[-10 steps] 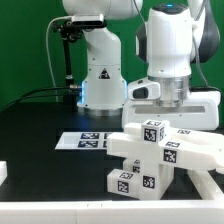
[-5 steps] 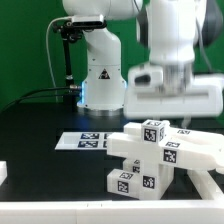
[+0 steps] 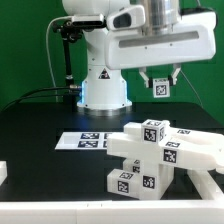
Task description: Assemble chair
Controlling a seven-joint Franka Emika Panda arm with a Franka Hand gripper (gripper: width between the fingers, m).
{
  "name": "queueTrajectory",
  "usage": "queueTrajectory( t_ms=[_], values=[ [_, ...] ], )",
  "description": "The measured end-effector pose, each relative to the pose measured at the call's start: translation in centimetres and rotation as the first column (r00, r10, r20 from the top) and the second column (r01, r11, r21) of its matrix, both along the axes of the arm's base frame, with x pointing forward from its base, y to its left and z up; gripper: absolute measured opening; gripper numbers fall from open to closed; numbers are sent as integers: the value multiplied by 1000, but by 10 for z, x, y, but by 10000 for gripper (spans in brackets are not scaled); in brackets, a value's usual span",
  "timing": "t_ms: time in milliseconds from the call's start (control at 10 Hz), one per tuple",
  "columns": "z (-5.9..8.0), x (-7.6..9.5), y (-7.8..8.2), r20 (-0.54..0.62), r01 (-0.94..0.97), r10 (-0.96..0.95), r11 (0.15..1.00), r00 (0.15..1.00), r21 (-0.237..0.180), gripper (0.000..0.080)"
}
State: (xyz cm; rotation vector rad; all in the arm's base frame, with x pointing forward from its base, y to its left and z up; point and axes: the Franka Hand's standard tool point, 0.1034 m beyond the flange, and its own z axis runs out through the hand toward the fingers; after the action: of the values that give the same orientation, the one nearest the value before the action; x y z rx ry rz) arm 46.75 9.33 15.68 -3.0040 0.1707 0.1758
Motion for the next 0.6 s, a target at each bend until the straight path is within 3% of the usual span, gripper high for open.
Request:
queueTrajectory(
  t_ms=[300, 400, 600],
  values=[
    [-2, -1, -1, -4, 0, 0, 1000, 1000, -1, 284],
    [0, 10, -6, 16, -35, 35, 999, 999, -27, 284],
    [19, 52, -14, 135, -97, 104, 994, 985, -54, 284]
  ],
)
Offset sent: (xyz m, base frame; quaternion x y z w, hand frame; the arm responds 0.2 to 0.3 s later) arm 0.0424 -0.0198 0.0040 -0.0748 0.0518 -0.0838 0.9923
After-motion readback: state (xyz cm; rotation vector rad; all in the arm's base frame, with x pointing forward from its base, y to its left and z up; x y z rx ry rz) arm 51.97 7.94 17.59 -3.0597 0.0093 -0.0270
